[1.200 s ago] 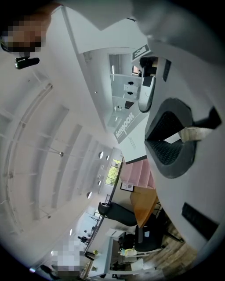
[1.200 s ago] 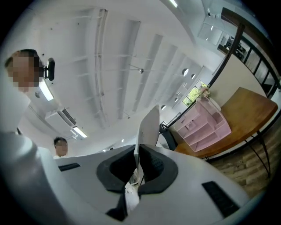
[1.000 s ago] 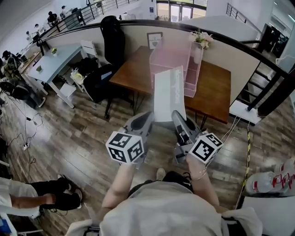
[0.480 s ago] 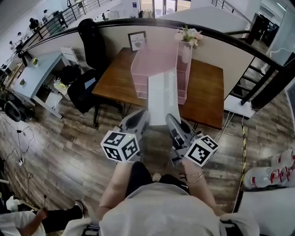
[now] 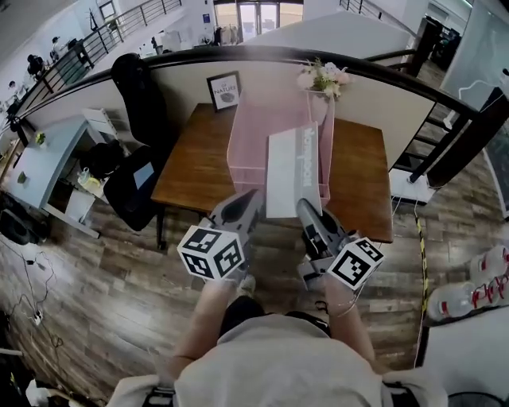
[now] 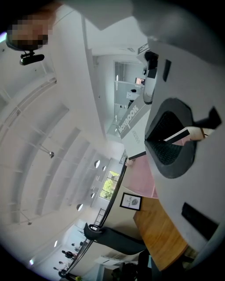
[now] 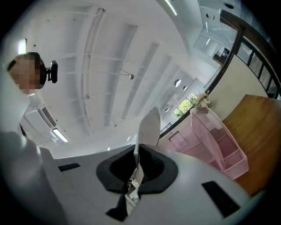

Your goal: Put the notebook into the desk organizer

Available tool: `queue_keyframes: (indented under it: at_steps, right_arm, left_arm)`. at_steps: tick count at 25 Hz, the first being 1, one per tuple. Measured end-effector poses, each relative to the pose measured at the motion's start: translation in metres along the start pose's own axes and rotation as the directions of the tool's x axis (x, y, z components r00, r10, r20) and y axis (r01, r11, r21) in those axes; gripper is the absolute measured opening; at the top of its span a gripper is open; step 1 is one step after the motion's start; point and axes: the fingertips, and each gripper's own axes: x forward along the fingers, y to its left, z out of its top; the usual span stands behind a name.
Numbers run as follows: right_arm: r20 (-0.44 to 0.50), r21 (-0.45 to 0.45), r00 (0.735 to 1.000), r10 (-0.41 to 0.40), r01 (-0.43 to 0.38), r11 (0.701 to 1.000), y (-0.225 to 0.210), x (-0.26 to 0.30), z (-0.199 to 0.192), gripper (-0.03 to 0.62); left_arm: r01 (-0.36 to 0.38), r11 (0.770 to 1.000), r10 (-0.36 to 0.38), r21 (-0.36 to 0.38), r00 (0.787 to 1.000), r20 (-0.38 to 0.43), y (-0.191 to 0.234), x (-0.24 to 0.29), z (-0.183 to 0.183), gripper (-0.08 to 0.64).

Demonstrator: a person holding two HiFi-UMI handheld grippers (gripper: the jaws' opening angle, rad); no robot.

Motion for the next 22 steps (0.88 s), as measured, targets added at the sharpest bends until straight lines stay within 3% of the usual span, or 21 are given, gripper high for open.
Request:
queue_keyframes:
  at_steps: [9,15,22]
  right_arm:
    - [0.059,-0.059,0.992,-0.108,0.112,0.992,-0.017,0.082,0.002,0.02]
    - [0.06,-0.074,0.983,-0.176,0.181,0.981,-0.03,0.111,-0.003,0.028]
    - [0.043,-0.122,0.978,-0.205,0.209,0.97,-0.039,0.138,0.002,0.035]
  left_arm:
    - [0.088,0.996,-0.088,0.022,0.996,-0.009,0.076,0.026,0.042,0.009]
    - [0.185,0.983,-0.185,0.01,0.983,-0.013,0.098,0.039,0.047,0.009]
    - [0.21,0.977,-0.21,0.023,0.977,-0.027,0.126,0.052,0.055,0.009]
